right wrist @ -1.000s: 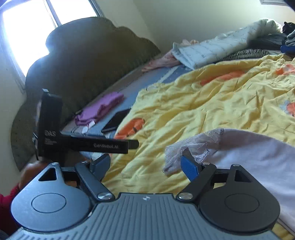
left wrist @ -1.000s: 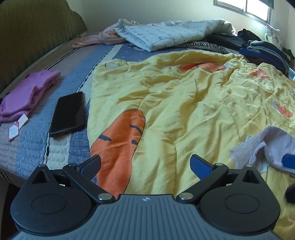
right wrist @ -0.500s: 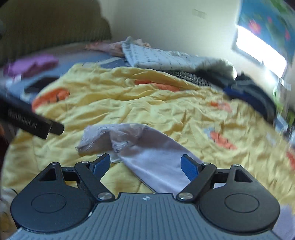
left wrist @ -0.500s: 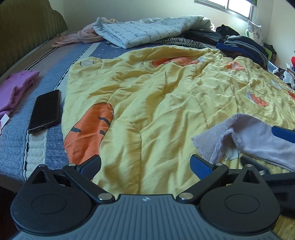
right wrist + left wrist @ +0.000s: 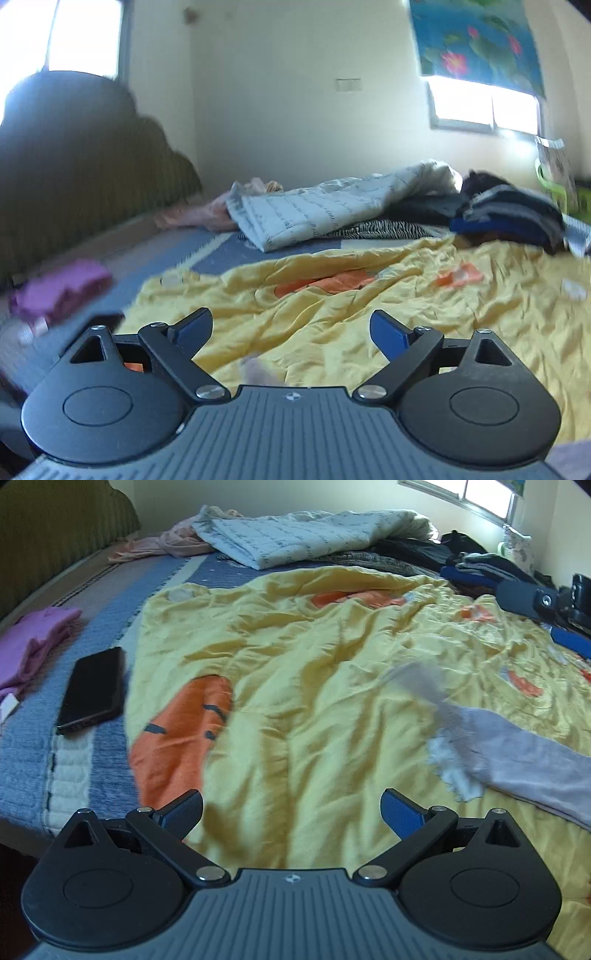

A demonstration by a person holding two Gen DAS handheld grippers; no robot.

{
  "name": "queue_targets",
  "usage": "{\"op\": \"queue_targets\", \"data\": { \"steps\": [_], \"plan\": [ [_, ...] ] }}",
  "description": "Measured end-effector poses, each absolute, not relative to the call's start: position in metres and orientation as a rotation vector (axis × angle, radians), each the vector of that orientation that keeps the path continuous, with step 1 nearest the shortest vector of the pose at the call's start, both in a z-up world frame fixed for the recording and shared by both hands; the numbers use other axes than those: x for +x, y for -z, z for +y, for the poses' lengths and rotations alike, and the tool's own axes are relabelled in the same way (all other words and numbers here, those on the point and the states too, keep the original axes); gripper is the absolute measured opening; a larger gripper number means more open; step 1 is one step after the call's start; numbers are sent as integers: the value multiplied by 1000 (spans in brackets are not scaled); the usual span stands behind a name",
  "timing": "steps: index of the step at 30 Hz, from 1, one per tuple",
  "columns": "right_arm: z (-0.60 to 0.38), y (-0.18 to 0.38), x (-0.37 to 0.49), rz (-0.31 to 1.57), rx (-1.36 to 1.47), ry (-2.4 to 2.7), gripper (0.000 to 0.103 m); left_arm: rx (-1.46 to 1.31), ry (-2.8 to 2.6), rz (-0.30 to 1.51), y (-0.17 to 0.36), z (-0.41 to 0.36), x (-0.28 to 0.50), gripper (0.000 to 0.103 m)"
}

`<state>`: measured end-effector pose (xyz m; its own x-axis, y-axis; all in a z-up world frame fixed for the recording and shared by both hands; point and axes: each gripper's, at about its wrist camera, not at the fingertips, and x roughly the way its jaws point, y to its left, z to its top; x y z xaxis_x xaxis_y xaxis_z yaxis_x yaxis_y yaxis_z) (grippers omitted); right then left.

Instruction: Fold small clothes

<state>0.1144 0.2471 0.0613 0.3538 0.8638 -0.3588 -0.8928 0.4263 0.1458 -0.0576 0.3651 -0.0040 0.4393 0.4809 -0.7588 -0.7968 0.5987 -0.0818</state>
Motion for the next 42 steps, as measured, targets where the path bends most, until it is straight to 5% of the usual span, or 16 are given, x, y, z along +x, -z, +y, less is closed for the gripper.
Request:
{"op": "queue_targets", "data": {
  "steps": [22, 27, 29, 32, 40, 42],
  "plan": [
    [162, 0, 83, 372, -387, -921, 91, -1049, -320, 504, 38, 371, 19, 102],
    [171, 7, 73, 358, -486, -923, 91, -1142, -272, 425, 50, 383, 25, 82],
    [176, 10, 69, 363, -530, -936, 91, -1166, -263, 441, 56, 387, 30, 56],
    [185, 16, 62, 351, -601, -937, 91, -1162, -275, 450, 59, 390, 34, 38],
    [194, 19, 58, 336, -601, -952, 88, -1073, -321, 445, 56, 390, 43, 34],
    [199, 20, 58, 327, -623, -942, 70, -1013, -344, 455, 52, 384, 46, 33]
  ]
}}
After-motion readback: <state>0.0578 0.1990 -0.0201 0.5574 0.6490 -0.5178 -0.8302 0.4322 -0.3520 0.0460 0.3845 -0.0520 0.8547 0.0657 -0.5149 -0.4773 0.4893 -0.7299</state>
